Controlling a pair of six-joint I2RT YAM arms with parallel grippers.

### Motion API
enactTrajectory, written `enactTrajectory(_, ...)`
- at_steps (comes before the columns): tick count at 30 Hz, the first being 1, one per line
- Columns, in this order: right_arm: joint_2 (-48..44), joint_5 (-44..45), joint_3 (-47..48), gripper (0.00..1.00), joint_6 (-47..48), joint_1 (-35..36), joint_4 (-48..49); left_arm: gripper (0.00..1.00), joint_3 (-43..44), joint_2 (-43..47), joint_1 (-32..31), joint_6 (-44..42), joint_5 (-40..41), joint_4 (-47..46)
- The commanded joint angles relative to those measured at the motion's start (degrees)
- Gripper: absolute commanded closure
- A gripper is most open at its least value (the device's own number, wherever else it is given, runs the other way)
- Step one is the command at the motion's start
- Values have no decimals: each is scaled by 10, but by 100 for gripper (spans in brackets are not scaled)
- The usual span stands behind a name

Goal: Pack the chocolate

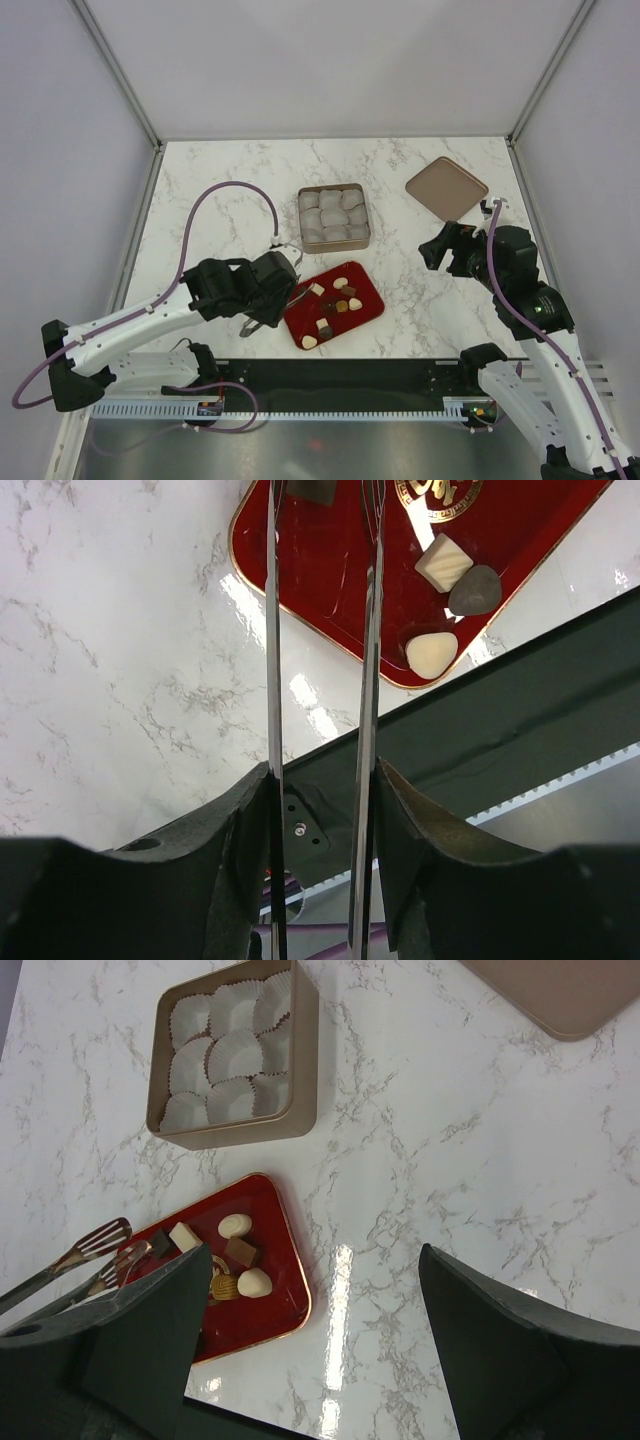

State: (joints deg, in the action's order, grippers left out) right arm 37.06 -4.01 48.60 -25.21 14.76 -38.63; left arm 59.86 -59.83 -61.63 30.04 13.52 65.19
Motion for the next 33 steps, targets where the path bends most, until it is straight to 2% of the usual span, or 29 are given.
enactTrajectory(1, -7, 9, 14, 7, 3, 0, 1, 50, 0, -10, -5, 26, 23, -1)
enactTrajectory(9, -13, 10, 13, 7, 4, 0, 0, 50, -10, -35, -5, 49, 21, -1)
enactTrajectory(17, -18, 9, 14, 7, 7, 0, -1, 45, -15, -55, -5, 46, 26, -25)
enactTrajectory(24, -20, 12, 13, 7, 9, 0, 0, 45, -21, -69, -5, 41, 10, -45)
enactTrajectory(33, -23, 19, 13, 7, 15, 0, -1, 51, -7, -71, -5, 60, -17, -29)
